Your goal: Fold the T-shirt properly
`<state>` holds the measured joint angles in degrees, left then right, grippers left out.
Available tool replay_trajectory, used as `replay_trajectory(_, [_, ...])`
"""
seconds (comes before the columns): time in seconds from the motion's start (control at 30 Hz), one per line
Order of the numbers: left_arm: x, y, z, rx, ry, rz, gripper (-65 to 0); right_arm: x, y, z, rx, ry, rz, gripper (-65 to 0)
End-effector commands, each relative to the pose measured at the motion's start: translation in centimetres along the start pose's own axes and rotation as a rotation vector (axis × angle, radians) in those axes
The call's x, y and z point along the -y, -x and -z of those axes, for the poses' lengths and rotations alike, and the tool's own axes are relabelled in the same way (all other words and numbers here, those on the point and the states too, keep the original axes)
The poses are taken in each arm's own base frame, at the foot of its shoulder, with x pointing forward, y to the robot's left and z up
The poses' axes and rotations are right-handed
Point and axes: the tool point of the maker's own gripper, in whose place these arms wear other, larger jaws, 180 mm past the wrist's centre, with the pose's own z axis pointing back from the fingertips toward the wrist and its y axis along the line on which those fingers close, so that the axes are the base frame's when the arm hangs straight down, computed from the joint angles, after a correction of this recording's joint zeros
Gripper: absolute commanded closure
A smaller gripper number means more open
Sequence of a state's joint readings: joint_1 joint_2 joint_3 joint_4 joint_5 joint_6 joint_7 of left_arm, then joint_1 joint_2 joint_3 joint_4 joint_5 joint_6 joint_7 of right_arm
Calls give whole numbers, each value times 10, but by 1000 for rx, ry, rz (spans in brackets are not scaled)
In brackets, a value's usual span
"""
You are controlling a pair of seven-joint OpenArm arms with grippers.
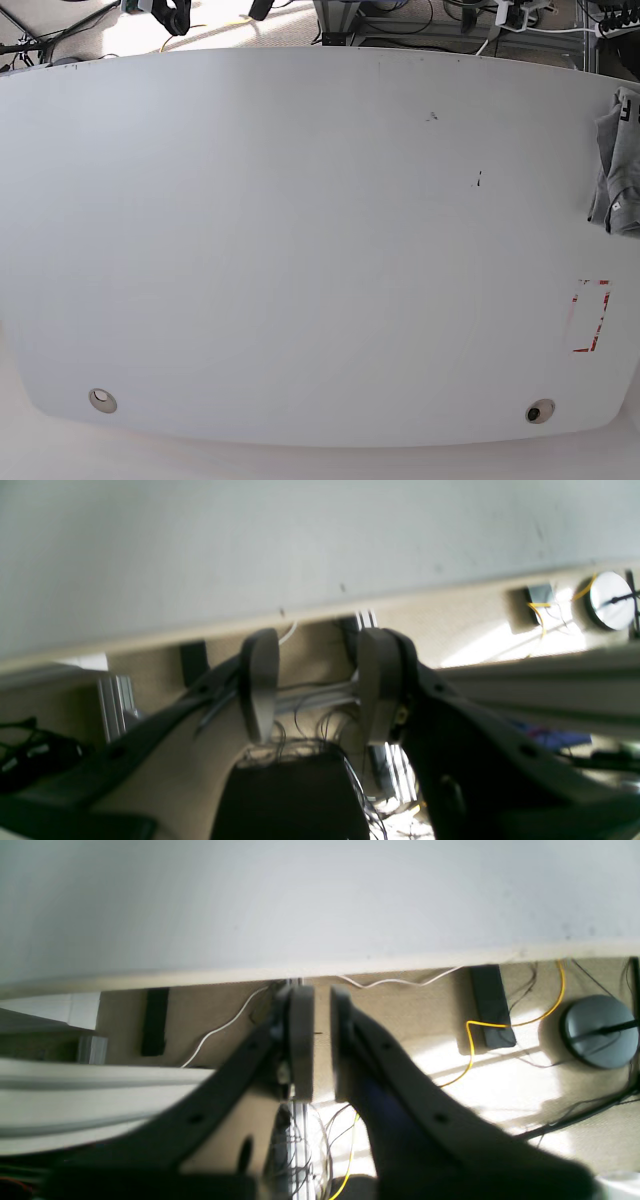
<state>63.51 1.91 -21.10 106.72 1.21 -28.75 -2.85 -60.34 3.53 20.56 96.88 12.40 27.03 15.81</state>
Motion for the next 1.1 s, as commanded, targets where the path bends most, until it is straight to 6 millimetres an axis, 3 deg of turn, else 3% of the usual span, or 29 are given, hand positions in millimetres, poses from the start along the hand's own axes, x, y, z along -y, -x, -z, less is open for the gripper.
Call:
replay_trajectory(0.0, [11,25,-12,-53,19,-51,-235,-3,18,-17,-47,-11,29,-49])
replay_trajectory(0.1, [19,59,-15,-130,37,-117,-235,-2,39,-23,-102,-3,48,-49])
replay_trajectory(0.17, [25,93,-15,-205,42,-170,-235,-5,69,-30,-175,-10,94,-49])
replay_trajectory(0.43, [8,157,27,-322,29,-264,-233,-9,157,-30,-391,-33,143,-48])
replay_trajectory(0.67, [-3,204,68,-452,20,-347,-233,-3,203,-14,-491,3,208,-48])
replay_trajectory(0.83, [-1,222,97,-542,6,-364,-233,7,225,2,-552,28,236,-48])
replay_trajectory(0.9, [-11,225,104,-572,-20,-340,-233,5,234,5,-589,20,227,-48])
replay_trajectory(1.07, [-17,231,125,-659,-60,-271,-233,13,250,21,-671,57,112,-49])
